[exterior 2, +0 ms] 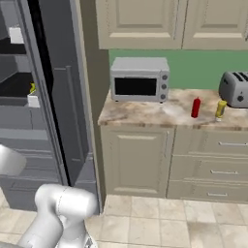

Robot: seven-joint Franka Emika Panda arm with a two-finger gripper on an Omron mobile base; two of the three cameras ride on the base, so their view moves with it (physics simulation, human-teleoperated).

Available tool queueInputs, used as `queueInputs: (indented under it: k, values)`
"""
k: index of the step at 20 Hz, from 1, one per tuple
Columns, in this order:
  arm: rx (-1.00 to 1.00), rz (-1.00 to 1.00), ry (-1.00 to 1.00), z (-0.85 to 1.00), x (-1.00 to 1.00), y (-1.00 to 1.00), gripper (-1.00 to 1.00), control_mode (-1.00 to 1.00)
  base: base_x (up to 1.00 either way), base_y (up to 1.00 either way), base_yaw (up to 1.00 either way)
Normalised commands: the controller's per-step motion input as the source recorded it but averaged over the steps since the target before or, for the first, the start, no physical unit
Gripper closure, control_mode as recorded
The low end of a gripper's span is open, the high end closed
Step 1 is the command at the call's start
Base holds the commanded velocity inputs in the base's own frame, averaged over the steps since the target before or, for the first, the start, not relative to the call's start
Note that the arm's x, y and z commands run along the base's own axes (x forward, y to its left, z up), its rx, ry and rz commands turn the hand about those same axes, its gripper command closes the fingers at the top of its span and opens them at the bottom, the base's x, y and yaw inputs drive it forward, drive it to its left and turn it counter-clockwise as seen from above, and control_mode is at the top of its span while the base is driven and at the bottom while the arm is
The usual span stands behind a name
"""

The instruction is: Place the mustard and ketchup from the counter to the top shelf of the fridge. If the existing items in the fridge are on the top shelf, move them to other shelves.

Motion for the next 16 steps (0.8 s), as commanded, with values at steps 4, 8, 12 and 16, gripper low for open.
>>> queueInputs:
  k: [4, 8, 12, 16]
  values:
    - [0.00, 0.00, 0.00, 0.00, 0.00, 0.00, -1.00, 1.00, 0.58, -1.00, -0.24]
    - [0.00, 0.00, 0.00, 0.00, 0.00, 0.00, -1.00, 1.00, 0.98, -1.00, -0.13]
    - [0.00, 0.00, 0.00, 0.00, 0.00, 0.00, -1.00, 1.00, 1.00, -0.87, -0.03]
    - [0.00, 0.00, 0.00, 0.00, 0.00, 0.00, -1.00, 1.00, 0.99, -0.75, 0.02]
